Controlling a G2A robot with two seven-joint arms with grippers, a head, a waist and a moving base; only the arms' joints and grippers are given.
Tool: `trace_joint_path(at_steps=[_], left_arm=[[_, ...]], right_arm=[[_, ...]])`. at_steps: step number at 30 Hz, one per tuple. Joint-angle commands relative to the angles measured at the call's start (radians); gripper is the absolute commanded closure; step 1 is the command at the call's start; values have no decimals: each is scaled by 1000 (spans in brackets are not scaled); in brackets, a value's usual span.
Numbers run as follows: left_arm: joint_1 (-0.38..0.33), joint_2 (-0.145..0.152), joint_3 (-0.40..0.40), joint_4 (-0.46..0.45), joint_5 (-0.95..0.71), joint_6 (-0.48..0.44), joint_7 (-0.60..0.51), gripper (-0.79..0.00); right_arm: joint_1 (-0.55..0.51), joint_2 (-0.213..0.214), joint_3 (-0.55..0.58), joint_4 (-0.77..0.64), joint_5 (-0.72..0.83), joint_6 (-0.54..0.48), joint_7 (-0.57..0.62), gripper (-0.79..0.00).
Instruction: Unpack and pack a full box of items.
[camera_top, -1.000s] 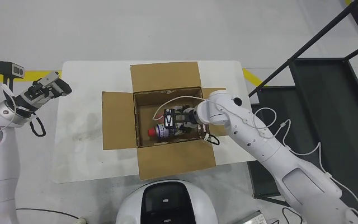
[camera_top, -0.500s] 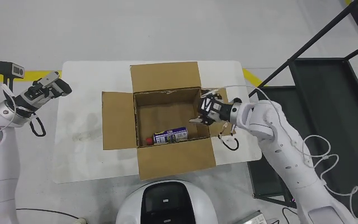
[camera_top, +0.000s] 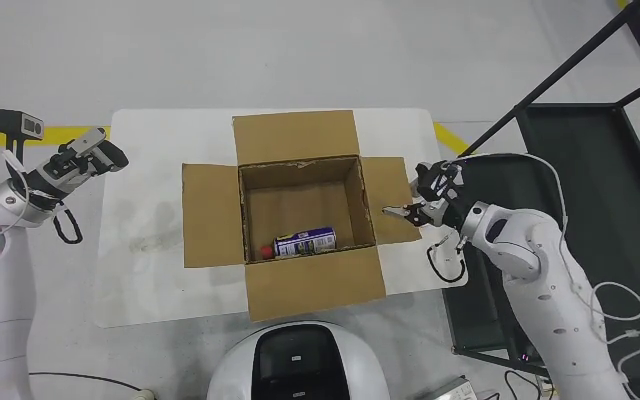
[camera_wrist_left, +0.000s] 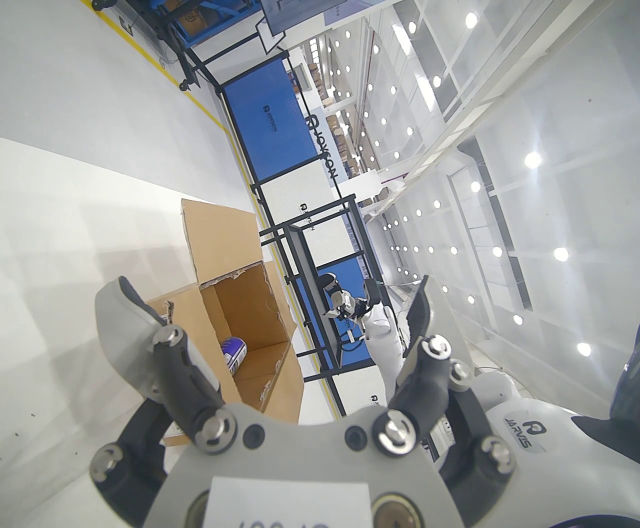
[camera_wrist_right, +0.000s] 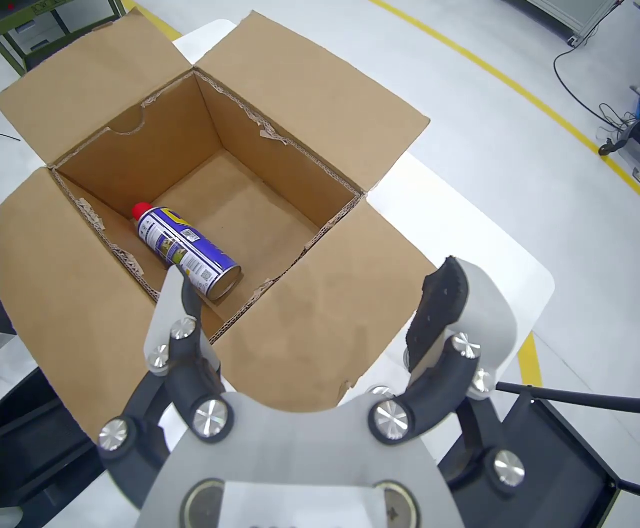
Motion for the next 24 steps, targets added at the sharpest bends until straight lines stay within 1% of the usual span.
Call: trace_joint_path(at_steps=[1, 7, 9, 12, 15, 18, 22, 24], left_arm=[[0, 0, 0, 0, 0, 0, 0, -785], [0, 0, 0, 0, 0, 0, 0, -785], [0, 0, 0, 0, 0, 0, 0, -785], [0, 0, 0, 0, 0, 0, 0, -785], [0, 0, 0, 0, 0, 0, 0, -785], [0, 0, 0, 0, 0, 0, 0, -785], [0, 0, 0, 0, 0, 0, 0, -785], [0, 0, 0, 0, 0, 0, 0, -785]], right_arm=[[0, 0, 0, 0, 0, 0, 0, -785], [1, 0, 5, 6, -4, 10, -2, -785], [4, 2, 31, 55, -40, 46, -15, -785], [6, 6, 81, 151, -35, 79, -28, -785], [13, 7, 101, 257, -40, 111, -32, -785], [32, 4, 72, 347, -48, 140, -19, -785], [66, -3, 7, 446, -102, 170, -39, -785], [86, -7, -26, 493, -121, 179, -55, -767]])
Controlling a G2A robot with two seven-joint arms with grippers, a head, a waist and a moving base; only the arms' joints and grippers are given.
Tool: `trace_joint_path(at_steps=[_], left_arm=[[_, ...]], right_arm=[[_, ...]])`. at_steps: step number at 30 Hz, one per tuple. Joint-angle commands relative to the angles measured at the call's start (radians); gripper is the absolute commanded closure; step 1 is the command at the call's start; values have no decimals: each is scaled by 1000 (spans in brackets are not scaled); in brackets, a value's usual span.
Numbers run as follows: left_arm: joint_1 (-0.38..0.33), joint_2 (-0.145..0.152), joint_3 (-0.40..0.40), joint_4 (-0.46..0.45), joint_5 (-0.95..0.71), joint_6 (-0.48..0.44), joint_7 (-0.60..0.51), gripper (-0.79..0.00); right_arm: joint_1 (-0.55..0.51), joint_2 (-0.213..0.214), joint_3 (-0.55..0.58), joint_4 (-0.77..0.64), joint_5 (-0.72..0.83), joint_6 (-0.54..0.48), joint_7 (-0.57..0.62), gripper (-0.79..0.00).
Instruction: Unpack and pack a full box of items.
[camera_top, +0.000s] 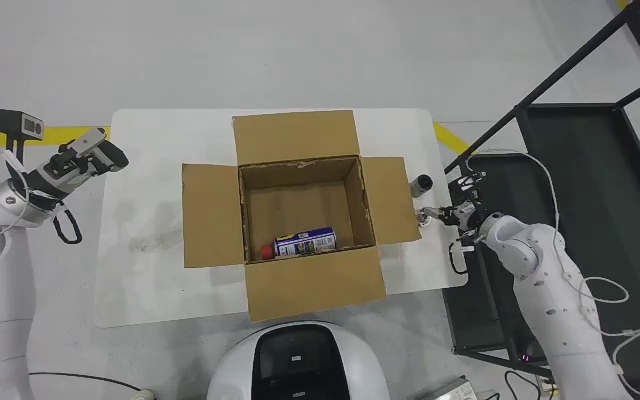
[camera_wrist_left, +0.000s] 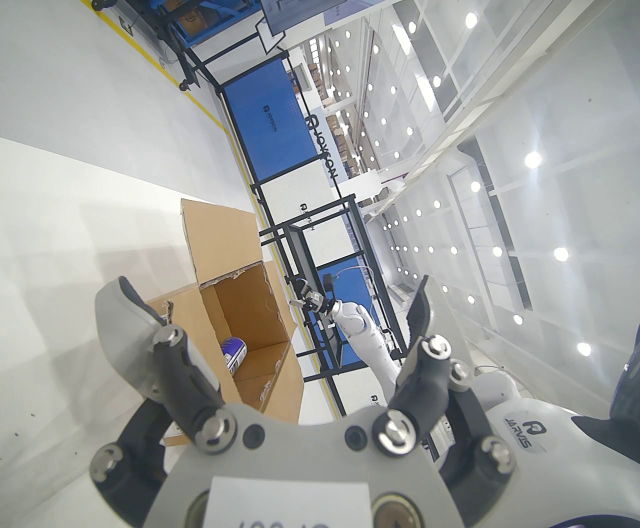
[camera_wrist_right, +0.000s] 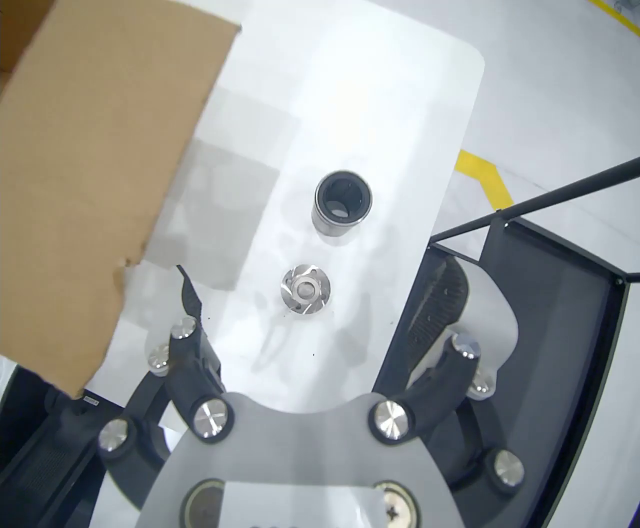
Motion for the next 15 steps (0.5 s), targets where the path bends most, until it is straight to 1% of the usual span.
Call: trace_joint_path(at_steps=[1, 2, 13, 15], left_arm=[[0, 0, 0, 0, 0, 0, 0, -785], [0, 0, 0, 0, 0, 0, 0, -785], [0, 0, 0, 0, 0, 0, 0, -785], [0, 0, 0, 0, 0, 0, 0, -785]], right_arm=[[19, -4, -29, 47, -10, 4, -18, -751], [28, -6, -41, 70, -13, 4, -22, -736], [120, -21, -131, 255, -49, -11, -69, -686], [139, -25, -146, 282, -44, -15, -76, -653]])
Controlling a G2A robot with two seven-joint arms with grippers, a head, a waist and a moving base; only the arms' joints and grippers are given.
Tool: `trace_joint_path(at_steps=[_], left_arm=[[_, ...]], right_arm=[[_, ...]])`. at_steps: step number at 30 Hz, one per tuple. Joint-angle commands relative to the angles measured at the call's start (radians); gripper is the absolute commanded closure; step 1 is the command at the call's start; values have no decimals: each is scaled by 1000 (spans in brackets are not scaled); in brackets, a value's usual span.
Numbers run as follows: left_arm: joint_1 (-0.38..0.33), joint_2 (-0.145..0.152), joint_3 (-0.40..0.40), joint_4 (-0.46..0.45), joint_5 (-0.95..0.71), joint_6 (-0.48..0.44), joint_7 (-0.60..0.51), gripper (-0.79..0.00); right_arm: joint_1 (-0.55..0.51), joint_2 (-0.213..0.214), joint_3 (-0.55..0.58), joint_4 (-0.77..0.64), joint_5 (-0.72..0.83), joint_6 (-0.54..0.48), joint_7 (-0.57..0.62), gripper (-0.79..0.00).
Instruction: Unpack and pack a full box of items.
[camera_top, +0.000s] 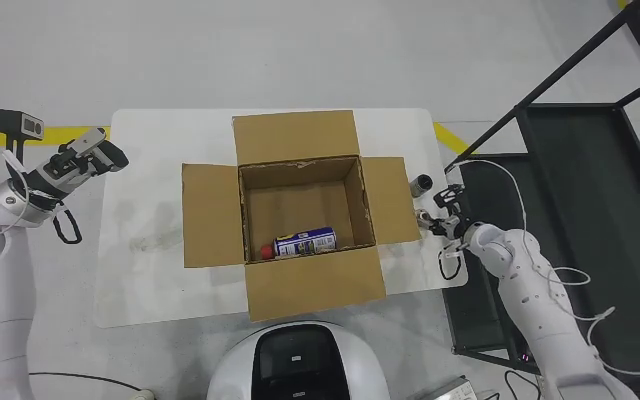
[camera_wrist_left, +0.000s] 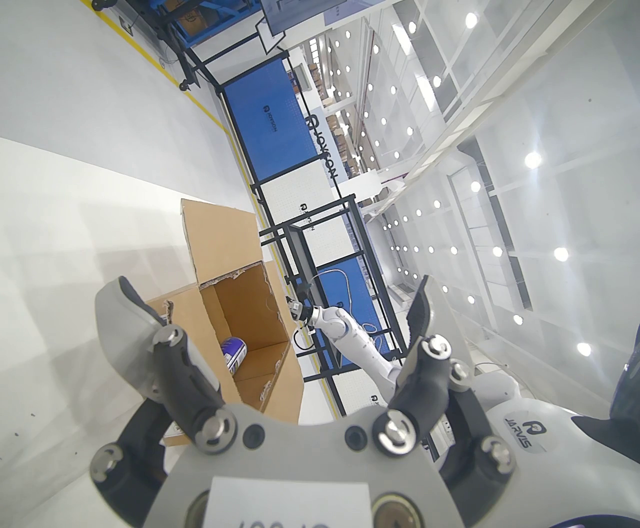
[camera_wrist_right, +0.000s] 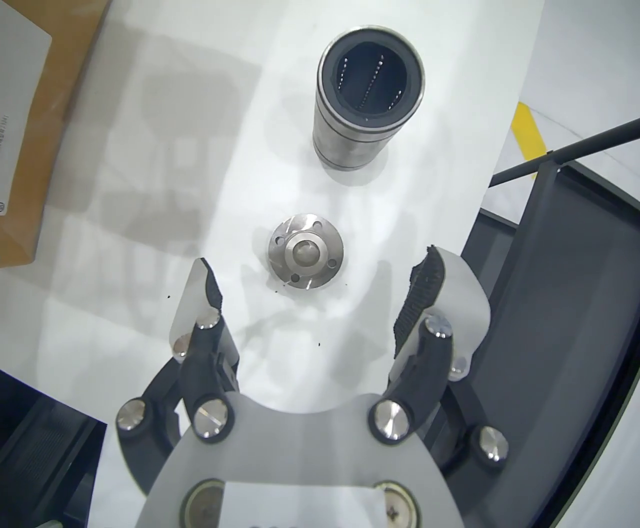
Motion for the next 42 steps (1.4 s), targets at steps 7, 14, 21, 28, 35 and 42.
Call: trace_joint_path(at_steps=[7, 14, 21, 28, 35, 42], left_arm=[[0, 0, 0, 0, 0, 0, 0, -785], [0, 0, 0, 0, 0, 0, 0, -785], [0, 0, 0, 0, 0, 0, 0, -785], [0, 0, 0, 0, 0, 0, 0, -785], [0, 0, 0, 0, 0, 0, 0, -785], [0, 0, 0, 0, 0, 0, 0, -785]], right_arm=[[71, -13, -61, 85, 2, -32, 1, -597], [97, -19, -92, 137, -9, -37, 0, -419], [117, -23, -108, 168, -17, -35, -16, -302], [123, -24, -123, 160, -51, -7, -30, 0], [92, -12, -84, 116, -70, 13, -50, 0], [38, 6, -11, 60, -40, 3, -59, 0]])
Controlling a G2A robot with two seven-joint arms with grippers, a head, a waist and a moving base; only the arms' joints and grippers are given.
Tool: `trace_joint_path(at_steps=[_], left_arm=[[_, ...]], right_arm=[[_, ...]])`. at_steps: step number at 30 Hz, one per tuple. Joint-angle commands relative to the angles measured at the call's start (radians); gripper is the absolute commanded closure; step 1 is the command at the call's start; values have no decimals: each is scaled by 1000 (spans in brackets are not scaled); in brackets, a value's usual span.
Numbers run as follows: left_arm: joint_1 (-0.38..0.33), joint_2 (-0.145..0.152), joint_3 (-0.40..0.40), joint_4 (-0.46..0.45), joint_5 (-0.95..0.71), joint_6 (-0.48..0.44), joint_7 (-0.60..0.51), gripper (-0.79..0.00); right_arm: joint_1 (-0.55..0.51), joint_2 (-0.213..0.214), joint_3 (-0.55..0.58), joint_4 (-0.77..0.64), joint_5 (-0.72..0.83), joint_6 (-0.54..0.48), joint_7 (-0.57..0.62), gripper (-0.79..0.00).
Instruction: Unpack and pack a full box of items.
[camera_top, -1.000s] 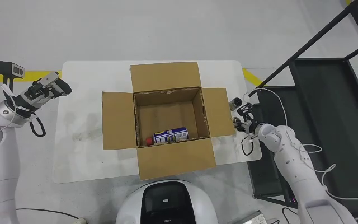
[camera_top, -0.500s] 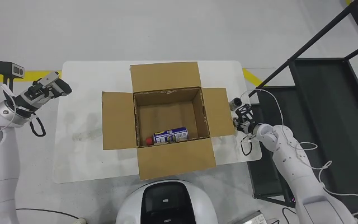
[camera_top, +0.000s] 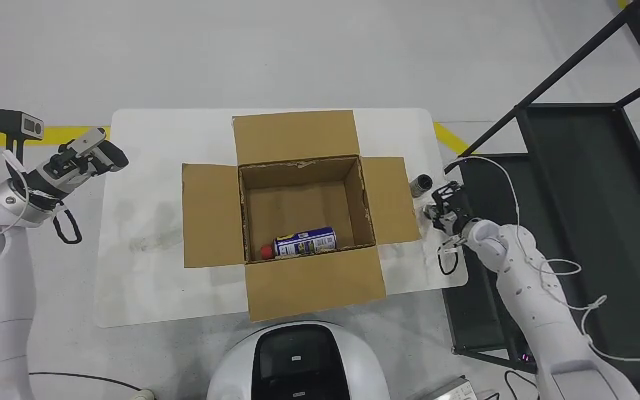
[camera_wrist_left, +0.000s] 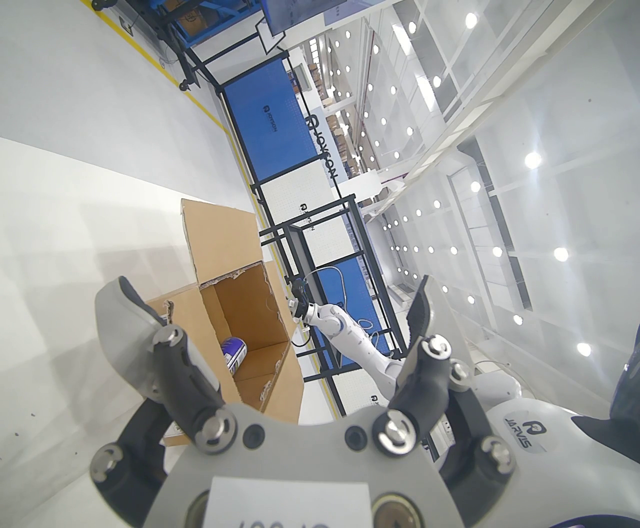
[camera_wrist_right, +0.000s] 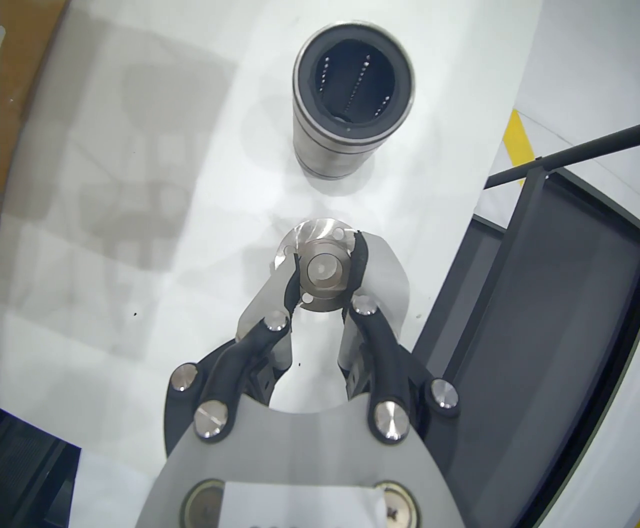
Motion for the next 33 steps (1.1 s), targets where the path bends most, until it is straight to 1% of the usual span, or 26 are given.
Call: trace_joint_path(at_steps=[1, 8, 13, 15, 19, 24, 27, 29, 33], left_arm=[[0, 0, 0, 0, 0, 0, 0, -785], [0, 0, 0, 0, 0, 0, 0, -785], [0, 0, 0, 0, 0, 0, 0, -785], [0, 0, 0, 0, 0, 0, 0, -785], [0, 0, 0, 0, 0, 0, 0, -785], [0, 0, 0, 0, 0, 0, 0, -785], [0, 0, 0, 0, 0, 0, 0, -785], [0, 0, 0, 0, 0, 0, 0, -785], [0, 0, 0, 0, 0, 0, 0, -785]], right_arm=[[-19, 6, 24, -19, 7, -7, 2, 0], [-84, 21, 97, -83, 73, -53, 17, 0], [-122, 27, 129, -133, 157, -112, 45, 0], [-130, 27, 141, -141, 222, -130, 50, 0], [-140, 28, 182, -155, 409, -183, 62, 0], [-166, 37, 221, -255, 535, -267, 114, 0], [-179, 39, 216, -336, 615, -306, 154, 0], [-180, 40, 194, -395, 630, -322, 193, 0], [-159, 36, 123, -484, 650, -319, 237, 0]])
